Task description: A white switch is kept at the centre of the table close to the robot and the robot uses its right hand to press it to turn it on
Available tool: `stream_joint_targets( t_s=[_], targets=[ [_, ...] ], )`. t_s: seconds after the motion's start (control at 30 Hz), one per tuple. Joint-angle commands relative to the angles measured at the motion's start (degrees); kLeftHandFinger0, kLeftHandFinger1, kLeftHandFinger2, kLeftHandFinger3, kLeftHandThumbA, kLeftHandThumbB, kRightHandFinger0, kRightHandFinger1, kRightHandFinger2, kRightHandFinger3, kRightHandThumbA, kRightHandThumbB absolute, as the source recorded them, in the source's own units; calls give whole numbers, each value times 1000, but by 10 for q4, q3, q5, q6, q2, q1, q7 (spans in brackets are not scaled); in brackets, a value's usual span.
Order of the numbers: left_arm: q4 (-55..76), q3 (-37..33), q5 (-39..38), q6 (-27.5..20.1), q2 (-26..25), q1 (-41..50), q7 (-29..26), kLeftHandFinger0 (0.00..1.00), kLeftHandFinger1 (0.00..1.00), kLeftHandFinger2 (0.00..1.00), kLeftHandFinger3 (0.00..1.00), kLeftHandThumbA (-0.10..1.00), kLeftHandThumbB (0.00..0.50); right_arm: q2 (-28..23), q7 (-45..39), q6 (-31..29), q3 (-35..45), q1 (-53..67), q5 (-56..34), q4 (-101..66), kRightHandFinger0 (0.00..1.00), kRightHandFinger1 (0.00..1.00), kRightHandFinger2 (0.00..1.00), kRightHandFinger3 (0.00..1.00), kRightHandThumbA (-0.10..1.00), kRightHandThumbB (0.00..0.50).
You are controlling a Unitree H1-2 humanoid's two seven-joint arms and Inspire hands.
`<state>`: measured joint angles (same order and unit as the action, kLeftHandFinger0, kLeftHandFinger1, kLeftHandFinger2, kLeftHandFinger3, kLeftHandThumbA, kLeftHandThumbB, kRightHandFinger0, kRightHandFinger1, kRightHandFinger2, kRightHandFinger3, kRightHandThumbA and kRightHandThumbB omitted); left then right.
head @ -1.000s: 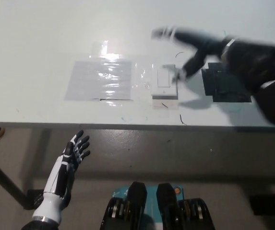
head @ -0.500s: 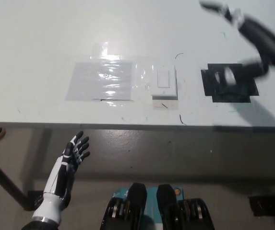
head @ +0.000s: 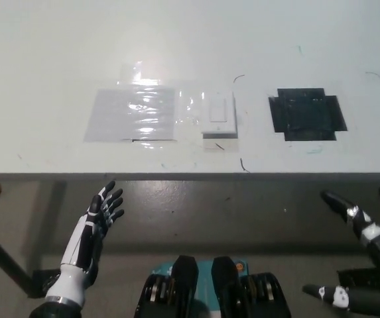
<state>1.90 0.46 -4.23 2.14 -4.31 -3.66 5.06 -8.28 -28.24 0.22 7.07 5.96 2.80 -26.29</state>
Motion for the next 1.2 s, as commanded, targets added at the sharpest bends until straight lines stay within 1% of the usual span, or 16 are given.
stream_joint_targets(
  t_s=[0.0, 0.07, 0.17, 0.2, 0.23, 0.27, 0.37, 0.47, 0.5, 0.57, 0.67, 0.73, 0.9, 0.97, 1.1, 1.17],
  targets=[
    [15, 5, -9, -17, -1, -17, 2, 1000, 1000, 1000, 1000, 1000, 64, 49, 78, -137, 21, -25, -71, 88, 1000, 1000, 1000, 1000, 1000, 193],
    [14, 6, -7, -20, -1, -17, 1, 1000, 1000, 1000, 1000, 1000, 59, 62, 80, -144, 20, -41, -72, 139, 1000, 1000, 1000, 1000, 1000, 142],
    [15, 4, -4, -22, -2, -16, 1, 1000, 1000, 1000, 1000, 1000, 54, 79, 89, -150, 19, -56, -70, 198, 1000, 1000, 1000, 1000, 997, 126],
    [16, 4, -4, -22, -2, -16, 2, 1000, 1000, 1000, 1000, 1000, 55, 80, 90, -152, 19, -56, -70, 202, 1000, 1000, 1000, 1000, 936, 81],
    [17, 3, -4, -21, -2, -14, 3, 1000, 1000, 1000, 1000, 1000, 55, 86, 95, -161, 20, -60, -69, 234, 1000, 1000, 1000, 1000, 933, 105],
    [19, 4, -5, -17, -3, -14, 3, 1000, 1000, 1000, 1000, 1000, 70, 87, 99, -167, 21, -62, -68, 248, 1000, 1000, 1000, 1000, 931, 101],
    [18, 3, -7, -16, -5, -20, 6, 1000, 1000, 1000, 1000, 1000, 63, 85, 111, -182, 24, -69, -62, 285, 1000, 1000, 1000, 1000, 936, 105],
    [18, 2, -11, -16, -6, -22, 10, 1000, 1000, 1000, 1000, 1000, 58, 79, 124, -184, 25, -74, -55, 307, 1000, 1000, 1000, 1000, 941, 70],
    [17, 2, -7, -17, -5, -22, 7, 1000, 1000, 1000, 1000, 1000, 67, 77, 125, -187, 23, -74, -56, 309, 1000, 1000, 1000, 1000, 942, 71],
    [17, 1, -1, -19, -5, -21, 5, 1000, 1000, 1000, 1000, 1000, 56, 75, 129, -185, 21, -75, -57, 309, 1000, 1000, 1000, 1000, 951, 84],
    [14, -1, -7, -21, -9, -21, 12, 1000, 1000, 1000, 1000, 1000, 38, 73, 133, -188, 15, -75, -57, 312, 1000, 1000, 1000, 1000, 949, 81],
    [16, -1, -5, -18, -9, -20, 11, 1000, 1000, 1000, 1000, 1000, 41, 70, 135, -190, 11, -75, -56, 315, 1000, 1000, 1000, 1000, 945, 94],
    [14, 0, -5, -19, -9, -21, 11, 1000, 1000, 1000, 1000, 1000, 53, 67, 141, -191, 6, -75, -54, 315, 1000, 1000, 1000, 1000, 935, 96],
    [11, 0, -7, -24, -10, -21, 14, 1000, 1000, 1000, 1000, 1000, 38, 66, 143, -190, 4, -75, -55, 314, 1000, 1000, 1000, 1000, 938, 100],
    [15, -2, -4, -24, -11, -11, 13, 1000, 1000, 1000, 1000, 1000, 41, 66, 144, -192, -1, -66, -56, 312, 1000, 1000, 1000, 1000, 923, 96],
    [19, -4, -3, -19, -9, -1, 13, 1000, 1000, 1000, 1000, 1000, 41, 65, 147, -197, -3, -57, -51, 313, 1000, 1000, 1000, 1000, 918, 104]
  ],
)
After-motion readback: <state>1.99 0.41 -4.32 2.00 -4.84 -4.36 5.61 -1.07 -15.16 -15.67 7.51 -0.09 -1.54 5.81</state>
